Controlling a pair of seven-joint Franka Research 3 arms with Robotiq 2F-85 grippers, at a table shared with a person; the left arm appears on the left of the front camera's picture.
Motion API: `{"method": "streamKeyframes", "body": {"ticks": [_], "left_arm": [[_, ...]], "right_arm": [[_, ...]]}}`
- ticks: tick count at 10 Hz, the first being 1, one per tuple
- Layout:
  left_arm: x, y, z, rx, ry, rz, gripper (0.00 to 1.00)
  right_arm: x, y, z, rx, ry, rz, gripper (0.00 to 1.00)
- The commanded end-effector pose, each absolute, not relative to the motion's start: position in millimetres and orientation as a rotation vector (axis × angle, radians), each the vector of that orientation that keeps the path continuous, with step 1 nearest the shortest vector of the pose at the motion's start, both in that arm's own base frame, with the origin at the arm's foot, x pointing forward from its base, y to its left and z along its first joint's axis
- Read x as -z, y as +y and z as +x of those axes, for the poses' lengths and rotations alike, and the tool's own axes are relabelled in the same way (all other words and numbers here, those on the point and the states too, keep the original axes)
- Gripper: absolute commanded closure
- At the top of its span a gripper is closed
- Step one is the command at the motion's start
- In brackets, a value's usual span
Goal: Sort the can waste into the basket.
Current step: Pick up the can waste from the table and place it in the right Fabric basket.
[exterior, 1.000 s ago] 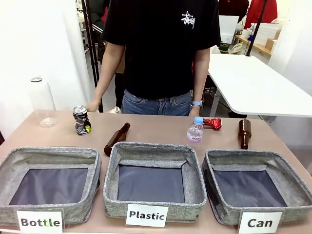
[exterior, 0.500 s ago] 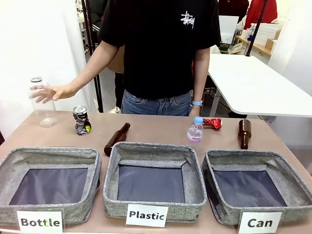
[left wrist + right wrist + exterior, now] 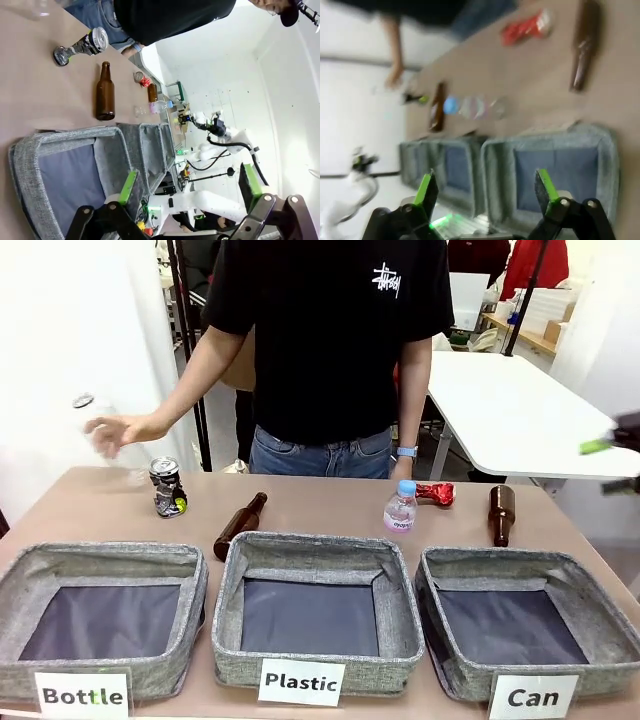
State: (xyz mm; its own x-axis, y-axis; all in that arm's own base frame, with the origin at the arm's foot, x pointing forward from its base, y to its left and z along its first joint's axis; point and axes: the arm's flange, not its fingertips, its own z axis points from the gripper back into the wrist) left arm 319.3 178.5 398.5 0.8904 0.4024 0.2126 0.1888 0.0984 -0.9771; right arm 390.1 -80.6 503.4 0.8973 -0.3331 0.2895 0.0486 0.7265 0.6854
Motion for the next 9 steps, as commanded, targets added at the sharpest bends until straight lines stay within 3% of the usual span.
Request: {"method": "streamKeyframes", "body": {"ticks": [1, 3, 5, 6, 9], "left_arm": [[-399.8, 180.3, 316.9, -0.142, -0.509, -1.488, 0.00], [-399.8, 180.3, 316.9, -0.142, -0.509, -1.488, 0.00], [-399.8, 180.3, 316.9, -0.142, -0.509, -1.488, 0.00], [-399.8, 180.3, 316.9, -0.142, -0.509, -1.488, 0.00], [-399.8, 180.3, 316.9, -0.142, -0.509, -1.488, 0.00]], "right_arm": [[-487.8, -52.8, 452.9, 0.248, -0.251, 0.322, 0.00], [-480.5, -24.7, 473.4, 0.150, -0.291, 0.176, 0.00], [-489.5, -34.4, 454.7, 0.076, -0.403, 0.302, 0.00], [-465.8, -13.6, 475.8, 0.130, -0.340, 0.208, 0.00], [-469.6, -21.6, 472.3, 0.109, -0.346, 0.221, 0.00]]}}
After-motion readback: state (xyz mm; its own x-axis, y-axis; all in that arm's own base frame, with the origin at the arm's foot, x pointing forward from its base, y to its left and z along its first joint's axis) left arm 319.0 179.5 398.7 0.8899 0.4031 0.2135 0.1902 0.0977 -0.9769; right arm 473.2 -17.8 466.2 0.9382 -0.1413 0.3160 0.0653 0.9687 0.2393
